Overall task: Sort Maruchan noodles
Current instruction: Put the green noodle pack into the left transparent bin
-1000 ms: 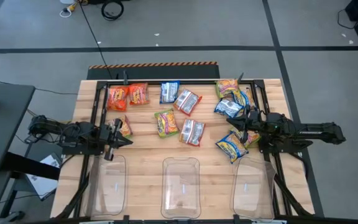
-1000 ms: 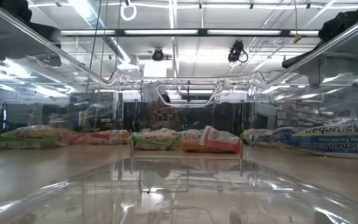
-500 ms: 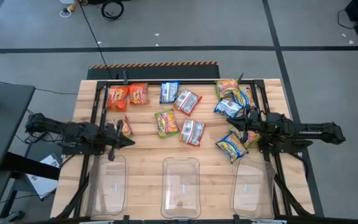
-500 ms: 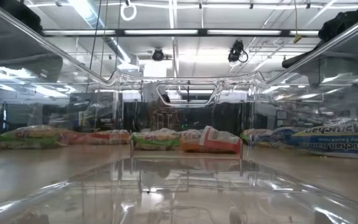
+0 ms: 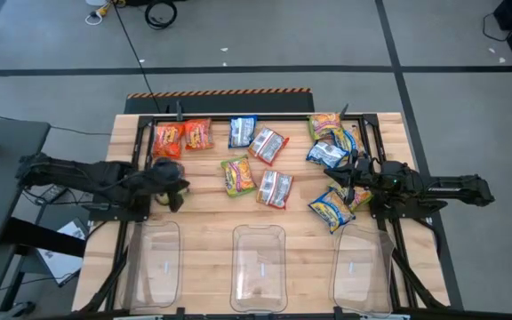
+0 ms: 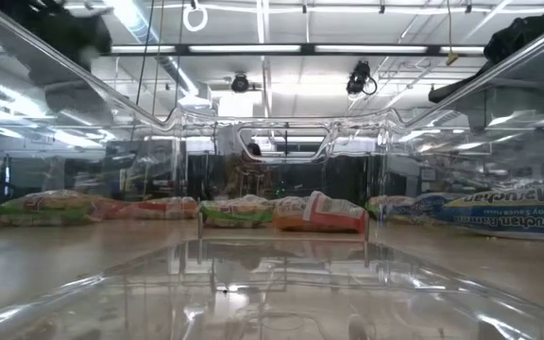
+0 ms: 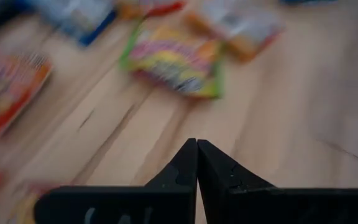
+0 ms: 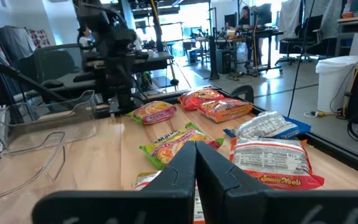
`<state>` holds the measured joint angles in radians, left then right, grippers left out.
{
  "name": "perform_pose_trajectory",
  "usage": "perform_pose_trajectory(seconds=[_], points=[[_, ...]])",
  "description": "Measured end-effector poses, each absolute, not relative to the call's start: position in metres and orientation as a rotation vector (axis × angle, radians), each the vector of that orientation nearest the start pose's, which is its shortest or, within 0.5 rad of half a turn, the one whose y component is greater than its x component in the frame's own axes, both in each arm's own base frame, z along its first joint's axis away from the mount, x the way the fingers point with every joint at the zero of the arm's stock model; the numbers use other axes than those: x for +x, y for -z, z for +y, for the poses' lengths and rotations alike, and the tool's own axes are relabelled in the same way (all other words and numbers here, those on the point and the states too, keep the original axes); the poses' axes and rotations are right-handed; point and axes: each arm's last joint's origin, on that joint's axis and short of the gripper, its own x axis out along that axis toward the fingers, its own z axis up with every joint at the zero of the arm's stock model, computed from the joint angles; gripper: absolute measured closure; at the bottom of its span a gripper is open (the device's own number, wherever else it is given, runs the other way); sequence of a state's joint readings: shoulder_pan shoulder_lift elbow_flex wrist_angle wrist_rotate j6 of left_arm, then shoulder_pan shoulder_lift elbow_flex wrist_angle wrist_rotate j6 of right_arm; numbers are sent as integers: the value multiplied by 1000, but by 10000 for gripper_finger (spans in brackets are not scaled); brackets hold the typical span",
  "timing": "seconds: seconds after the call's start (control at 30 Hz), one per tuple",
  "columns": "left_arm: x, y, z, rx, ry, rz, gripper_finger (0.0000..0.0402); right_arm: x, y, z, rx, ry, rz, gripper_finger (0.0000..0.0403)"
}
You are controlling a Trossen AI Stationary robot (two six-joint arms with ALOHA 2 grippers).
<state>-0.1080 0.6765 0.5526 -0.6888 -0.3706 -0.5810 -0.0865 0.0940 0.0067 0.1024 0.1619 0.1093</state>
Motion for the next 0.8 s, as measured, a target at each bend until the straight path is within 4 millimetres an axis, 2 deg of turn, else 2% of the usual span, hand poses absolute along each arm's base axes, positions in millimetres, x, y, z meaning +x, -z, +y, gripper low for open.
perform_pose_trajectory(seconds=[0.1, 0.27, 0.4, 0.53, 0.67, 0.8], points=[[142, -224, 8, -457, -569, 785, 389, 102, -168, -14, 109, 247, -29, 389], [161, -199, 34, -666, -637, 970, 364, 102, -168, -14, 109, 247, -28, 389], [166, -185, 56, -915, -720, 1047, 320, 102, -168, -14, 109, 248, -29, 389], [169, -187, 76, -1177, -878, 999, 265, 102, -168, -14, 110, 247, -29, 389], [164, -198, 90, -1223, -1034, 1022, 223, 102, -168, -14, 109, 247, -28, 389], [148, -202, 96, -1163, -1242, 1155, 215, 102, -168, -14, 110, 247, -29, 389]])
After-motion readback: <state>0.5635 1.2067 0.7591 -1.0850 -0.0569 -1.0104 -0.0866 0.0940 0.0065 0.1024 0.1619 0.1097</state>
